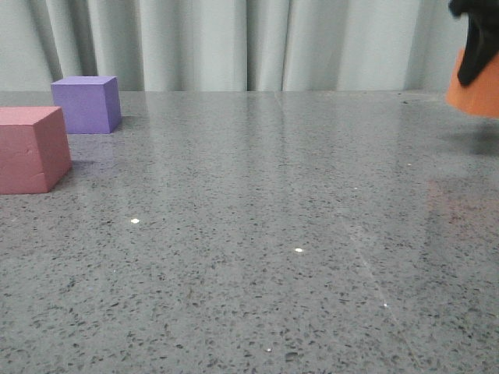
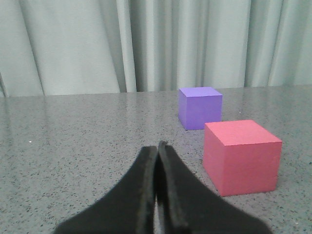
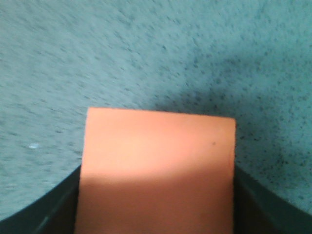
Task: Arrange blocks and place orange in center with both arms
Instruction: 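Lift the orange cube and carry it toward the table center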
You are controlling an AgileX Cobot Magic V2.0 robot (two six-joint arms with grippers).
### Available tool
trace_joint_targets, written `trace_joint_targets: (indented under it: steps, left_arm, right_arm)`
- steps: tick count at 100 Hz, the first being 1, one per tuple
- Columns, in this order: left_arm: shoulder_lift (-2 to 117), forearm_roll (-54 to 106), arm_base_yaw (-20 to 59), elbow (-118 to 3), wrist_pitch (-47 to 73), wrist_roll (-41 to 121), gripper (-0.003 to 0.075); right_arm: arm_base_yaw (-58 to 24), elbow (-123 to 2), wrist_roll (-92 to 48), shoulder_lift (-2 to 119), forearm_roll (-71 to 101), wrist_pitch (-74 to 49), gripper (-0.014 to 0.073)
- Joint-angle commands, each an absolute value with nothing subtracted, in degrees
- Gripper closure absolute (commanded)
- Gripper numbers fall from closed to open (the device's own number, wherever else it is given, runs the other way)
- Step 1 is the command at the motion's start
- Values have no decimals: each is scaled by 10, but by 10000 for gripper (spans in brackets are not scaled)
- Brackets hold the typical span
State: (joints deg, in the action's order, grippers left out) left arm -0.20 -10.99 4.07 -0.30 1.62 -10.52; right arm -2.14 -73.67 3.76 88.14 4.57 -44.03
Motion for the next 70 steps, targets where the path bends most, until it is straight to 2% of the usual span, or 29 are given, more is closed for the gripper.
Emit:
trace_joint_targets:
  steps: [1, 15, 38, 70]
  left_arm:
    - [-21, -106, 40, 29, -31, -106, 739]
    - [-21, -106, 40, 29, -31, -106, 739]
    - [-21, -106, 40, 29, -31, -106, 739]
    - [-21, -106, 40, 29, -31, -106, 739]
  right_arm:
    - [-31, -778, 34, 845, 78, -449, 294]
    - [-72, -810, 37, 846, 88, -489, 294]
    - [-145, -826, 97, 856, 86, -483, 294]
    - [-239, -860, 231, 907, 11, -476, 294]
